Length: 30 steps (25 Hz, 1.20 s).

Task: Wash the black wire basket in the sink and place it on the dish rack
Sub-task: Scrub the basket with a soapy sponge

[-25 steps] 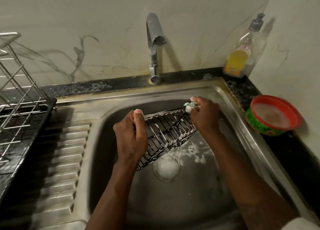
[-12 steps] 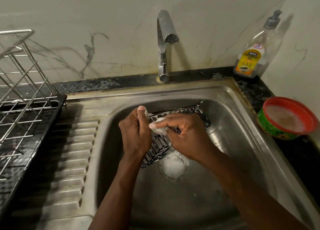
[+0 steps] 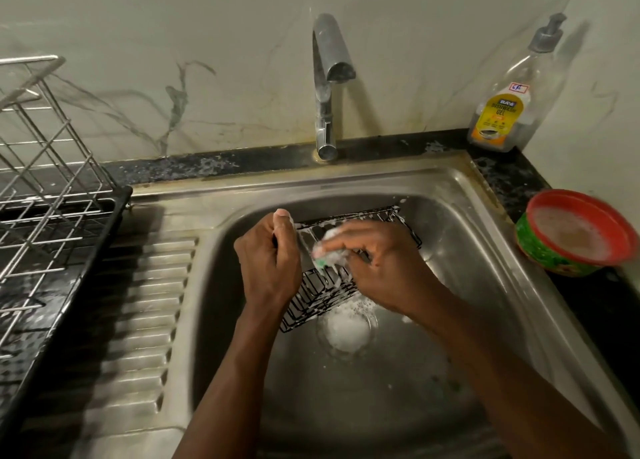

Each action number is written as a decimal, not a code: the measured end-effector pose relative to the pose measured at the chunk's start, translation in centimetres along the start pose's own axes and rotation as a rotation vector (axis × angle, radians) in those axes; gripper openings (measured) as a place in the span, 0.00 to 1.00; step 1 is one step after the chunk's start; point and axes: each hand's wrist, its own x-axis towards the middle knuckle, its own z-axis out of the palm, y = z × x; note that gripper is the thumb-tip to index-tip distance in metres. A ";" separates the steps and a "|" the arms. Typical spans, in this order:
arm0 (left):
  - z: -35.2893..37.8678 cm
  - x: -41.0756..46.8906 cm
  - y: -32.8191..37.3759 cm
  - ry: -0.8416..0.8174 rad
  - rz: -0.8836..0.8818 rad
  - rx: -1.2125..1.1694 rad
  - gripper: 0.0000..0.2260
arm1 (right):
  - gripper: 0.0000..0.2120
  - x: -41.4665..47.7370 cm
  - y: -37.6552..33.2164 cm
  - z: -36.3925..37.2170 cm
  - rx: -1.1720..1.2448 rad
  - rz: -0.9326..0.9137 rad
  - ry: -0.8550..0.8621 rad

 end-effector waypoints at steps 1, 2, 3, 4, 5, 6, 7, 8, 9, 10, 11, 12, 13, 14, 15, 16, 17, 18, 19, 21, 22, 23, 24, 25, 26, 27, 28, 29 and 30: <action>0.1 0.0 0.1 -0.003 0.005 0.009 0.23 | 0.13 -1.0 0.0 -0.4 0.009 0.001 -0.007; 0.2 0.0 0.2 -0.005 0.008 0.019 0.23 | 0.14 -1.3 0.2 -0.7 0.003 -0.005 0.008; 0.3 -0.1 0.3 -0.009 0.010 0.025 0.23 | 0.15 -0.9 0.4 -0.7 -0.026 -0.016 0.038; 0.3 -0.1 0.4 -0.011 0.013 0.024 0.22 | 0.14 0.1 0.7 -0.6 -0.065 -0.028 0.073; 0.3 -0.2 0.3 -0.015 0.012 0.017 0.22 | 0.14 1.3 1.1 -0.2 -0.101 -0.036 0.101; 0.2 -0.2 0.2 -0.020 0.006 0.005 0.22 | 0.14 2.4 1.4 0.2 -0.124 -0.033 0.117; 0.1 -0.2 0.2 -0.024 0.000 -0.004 0.22 | 0.14 2.9 1.7 0.5 -0.135 -0.016 0.119; 0.0 -0.2 0.2 -0.021 0.000 -0.007 0.22 | 0.15 2.6 2.0 0.4 -0.142 0.002 0.116; -0.1 -0.1 0.3 -0.013 0.003 -0.001 0.23 | 0.16 1.6 2.1 0.0 -0.147 0.013 0.111; 0.0 -0.1 0.3 -0.007 0.005 0.009 0.23 | 0.16 0.3 2.3 -0.6 -0.140 0.016 0.110; 0.0 -0.1 0.4 -0.006 0.006 0.018 0.23 | 0.17 -1.2 2.1 -1.2 -0.121 0.016 0.108; 0.1 0.0 0.4 -0.006 0.007 0.025 0.23 | 0.17 -2.1 2.0 -1.7 -0.096 0.010 0.110; 0.2 -0.1 0.4 -0.008 0.009 0.029 0.23 | 0.17 -2.3 2.0 -2.0 -0.088 0.003 0.109; 0.3 -0.2 0.4 -0.012 0.010 0.029 0.23 | 0.16 -1.8 2.1 -2.0 -0.105 0.000 0.119; 0.3 -0.2 0.4 -0.015 0.009 0.026 0.23 | 0.16 -0.7 2.4 -1.8 -0.146 0.005 0.137; 0.3 -0.3 0.3 -0.014 0.006 0.022 0.23 | 0.15 0.6 2.9 -1.5 -0.194 0.021 0.161; 0.2 -0.3 0.3 -0.015 0.005 0.019 0.23 | 0.15 1.8 3.4 -1.1 -0.227 0.050 0.174; 0.2 -0.3 0.3 -0.017 0.003 0.014 0.23 | 0.15 2.5 3.7 -0.9 -0.228 0.078 0.168; 0.1 -0.2 0.3 -0.019 -0.002 0.007 0.23 | 0.15 2.4 3.9 -0.9 -0.217 0.098 0.144; 0.1 0.0 0.1 -0.015 -0.010 -0.002 0.23 | 0.15 0.3 3.8 -1.6 -0.188 0.072 0.084; 0.1 0.0 0.1 -0.011 -0.011 0.001 0.23 | 0.16 -1.2 3.6 -2.2 -0.168 0.056 0.064; 0.1 0.1 0.1 -0.010 -0.007 0.005 0.23 | 0.16 -2.6 3.2 -2.9 -0.147 0.059 0.057; 0.2 0.1 0.2 -0.009 -0.002 0.009 0.23 | 0.16 -3.6 3.1 -3.4 -0.135 0.074 0.061; 0.3 0.0 0.3 -0.009 0.002 0.016 0.23 | 0.17 -3.8 3.2 -3.7 -0.139 0.090 0.071; 0.4 0.0 0.4 -0.013 0.004 0.021 0.23 | 0.17 -3.3 3.5 -3.7 -0.154 0.095 0.096; 0.5 -0.1 0.4 -0.019 0.004 0.023 0.23 | 0.16 -2.2 4.0 -3.5 -0.181 0.087 0.123; 0.5 -0.1 0.4 -0.023 0.001 0.024 0.23 | 0.16 -0.8 4.8 -3.0 -0.215 0.082 0.145; 0.4 -0.1 0.2 -0.024 -0.005 0.026 0.23 | 0.16 0.7 5.2 -2.5 -0.244 0.097 0.160; 0.3 0.0 -0.1 -0.028 -0.015 0.027 0.23 | 0.16 1.8 5.5 -2.0 -0.243 0.127 0.162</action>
